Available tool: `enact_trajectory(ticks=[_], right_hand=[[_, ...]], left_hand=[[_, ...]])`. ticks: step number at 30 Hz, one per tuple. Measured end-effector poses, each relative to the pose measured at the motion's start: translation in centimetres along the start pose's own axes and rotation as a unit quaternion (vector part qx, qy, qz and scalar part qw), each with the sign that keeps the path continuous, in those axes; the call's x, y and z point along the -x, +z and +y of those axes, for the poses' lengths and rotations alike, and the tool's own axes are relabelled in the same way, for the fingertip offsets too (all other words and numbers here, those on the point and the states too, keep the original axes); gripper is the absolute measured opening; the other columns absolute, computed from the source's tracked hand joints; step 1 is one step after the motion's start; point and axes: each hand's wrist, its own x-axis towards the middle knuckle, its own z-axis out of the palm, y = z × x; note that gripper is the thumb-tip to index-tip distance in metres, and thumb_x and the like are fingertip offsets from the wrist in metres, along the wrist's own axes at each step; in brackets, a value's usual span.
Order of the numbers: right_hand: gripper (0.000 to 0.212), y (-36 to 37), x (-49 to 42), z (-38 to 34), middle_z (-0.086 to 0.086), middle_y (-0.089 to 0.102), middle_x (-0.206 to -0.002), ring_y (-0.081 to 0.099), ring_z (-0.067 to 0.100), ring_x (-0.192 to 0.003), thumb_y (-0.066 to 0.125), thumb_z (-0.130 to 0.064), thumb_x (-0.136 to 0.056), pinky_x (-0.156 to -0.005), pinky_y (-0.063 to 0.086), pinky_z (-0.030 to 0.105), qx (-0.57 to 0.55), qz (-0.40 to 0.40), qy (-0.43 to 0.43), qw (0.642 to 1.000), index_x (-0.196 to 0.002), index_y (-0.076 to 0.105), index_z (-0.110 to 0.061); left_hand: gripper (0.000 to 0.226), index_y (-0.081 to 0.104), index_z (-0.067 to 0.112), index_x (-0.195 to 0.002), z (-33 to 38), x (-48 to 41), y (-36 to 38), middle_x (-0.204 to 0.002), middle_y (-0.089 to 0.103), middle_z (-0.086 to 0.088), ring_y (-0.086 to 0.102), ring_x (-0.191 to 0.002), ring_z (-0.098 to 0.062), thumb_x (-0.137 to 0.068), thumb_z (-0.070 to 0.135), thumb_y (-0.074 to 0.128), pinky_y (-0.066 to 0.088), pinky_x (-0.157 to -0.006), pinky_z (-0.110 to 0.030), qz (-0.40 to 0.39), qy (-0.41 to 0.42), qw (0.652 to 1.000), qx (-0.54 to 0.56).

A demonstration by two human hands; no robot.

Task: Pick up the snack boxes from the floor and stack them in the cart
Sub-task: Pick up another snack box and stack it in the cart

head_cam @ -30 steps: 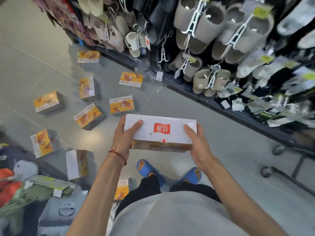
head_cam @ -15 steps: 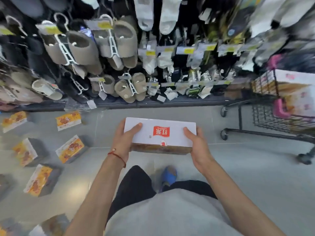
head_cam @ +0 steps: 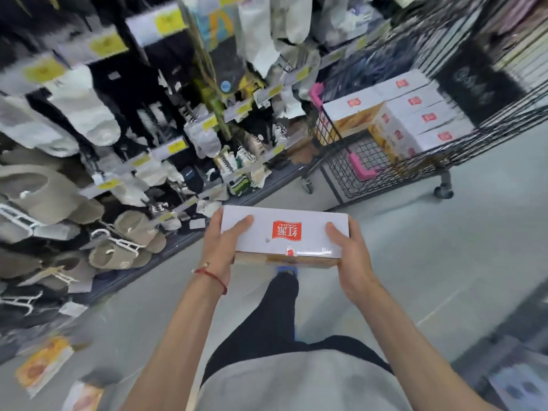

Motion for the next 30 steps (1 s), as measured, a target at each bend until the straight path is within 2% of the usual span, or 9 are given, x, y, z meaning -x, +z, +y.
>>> enact_trajectory(ticks=[4,8,13,15,17,19,22,26,30], right_hand=[[0.031,-1.3,-4.8,-3.7,0.007,0.073,-0.123,0.072,0.024,-0.106,0.063,-0.016,-0.101,-0.078,0.057,0.031,-0.028,0.037,-0.020,0.999,-0.131,0.055,-0.017],[0.024,-2.7,-8.8,-7.7,0.008,0.073,-0.122,0.071,0.032,-0.113,0.064,-0.018,-0.100,-0.098,0.057,0.048,-0.039,0.077,-0.027,0.996,-0.123,0.057,-0.024],[0.023,-4.2,-13.1,-12.6,0.005,0.072,-0.123,0.071,0.027,-0.112,0.061,-0.018,-0.102,-0.093,0.058,0.038,-0.060,0.108,-0.050,0.991,-0.122,0.056,-0.028],[0.023,-4.9,-14.8,-14.3,0.003,0.073,-0.121,0.072,0.026,-0.111,0.060,-0.016,-0.102,-0.092,0.058,0.036,-0.070,0.118,-0.059,0.989,-0.122,0.056,-0.027],[0.027,-5.8,-16.5,-15.9,-0.001,0.073,-0.121,0.071,0.024,-0.112,0.059,-0.018,-0.103,-0.096,0.058,0.038,-0.070,0.123,-0.067,0.988,-0.128,0.055,-0.028],[0.035,-6.7,-18.2,-17.6,-0.003,0.073,-0.122,0.072,0.022,-0.112,0.059,-0.020,-0.104,-0.097,0.058,0.040,-0.066,0.122,-0.069,0.988,-0.137,0.051,-0.026],[0.041,-8.6,-21.3,-19.9,0.001,0.071,-0.125,0.071,0.023,-0.114,0.059,-0.023,-0.104,-0.097,0.059,0.041,-0.062,0.110,-0.062,0.990,-0.144,0.047,-0.024],[0.056,-11.7,-25.7,-23.5,0.001,0.071,-0.129,0.068,0.027,-0.120,0.070,-0.035,-0.095,-0.108,0.051,0.054,-0.041,0.064,-0.038,0.996,-0.146,0.047,-0.028],[0.056,-15.0,-29.3,-26.7,-0.003,0.074,-0.123,0.068,0.024,-0.118,0.077,-0.025,-0.089,-0.110,0.048,0.054,0.008,0.019,-0.017,1.000,-0.138,0.052,-0.032]], left_hand=[[0.041,0.061,0.025,-0.126,3.0,-5.1,5.4,-0.122,0.071,-0.010,0.068,-0.092,-0.018,-0.088,0.027,0.075,0.045,-0.060,-0.024,-0.050,0.025,0.998,-0.031],[0.041,0.062,0.024,-0.126,6.4,-9.4,11.0,-0.120,0.072,-0.011,0.069,-0.094,-0.020,-0.088,0.024,0.076,0.046,-0.057,-0.022,-0.089,0.026,0.994,-0.049],[0.042,0.059,0.022,-0.130,10.2,-13.6,17.3,-0.117,0.073,-0.011,0.069,-0.090,-0.019,-0.090,0.022,0.074,0.045,-0.049,-0.011,-0.134,0.032,0.988,-0.071],[0.049,0.058,0.027,-0.132,11.3,-15.1,19.5,-0.118,0.074,-0.007,0.072,-0.101,-0.024,-0.087,0.027,0.077,0.053,-0.060,-0.020,-0.152,0.030,0.984,-0.082],[0.056,0.057,0.030,-0.132,12.4,-16.4,21.7,-0.117,0.074,-0.005,0.072,-0.107,-0.028,-0.081,0.034,0.080,0.060,-0.081,-0.041,-0.160,0.026,0.982,-0.092],[0.049,0.060,0.034,-0.125,13.3,-17.6,24.1,-0.114,0.075,-0.005,0.072,-0.107,-0.029,-0.079,0.036,0.079,0.059,-0.085,-0.048,-0.161,0.033,0.981,-0.105],[0.029,0.065,0.039,-0.110,14.4,-19.3,27.9,-0.111,0.076,-0.005,0.072,-0.106,-0.030,-0.085,0.030,0.078,0.056,-0.078,-0.042,-0.155,0.043,0.982,-0.104],[0.037,0.064,0.037,-0.114,15.2,-20.9,32.7,-0.113,0.076,-0.002,0.072,-0.107,-0.028,-0.080,0.035,0.080,0.055,-0.094,-0.059,-0.115,0.041,0.988,-0.095],[0.027,0.066,0.044,-0.106,15.3,-21.5,37.0,-0.109,0.076,0.003,0.072,-0.106,-0.025,-0.085,0.031,0.077,0.057,-0.092,-0.052,-0.086,0.042,0.992,-0.088]])
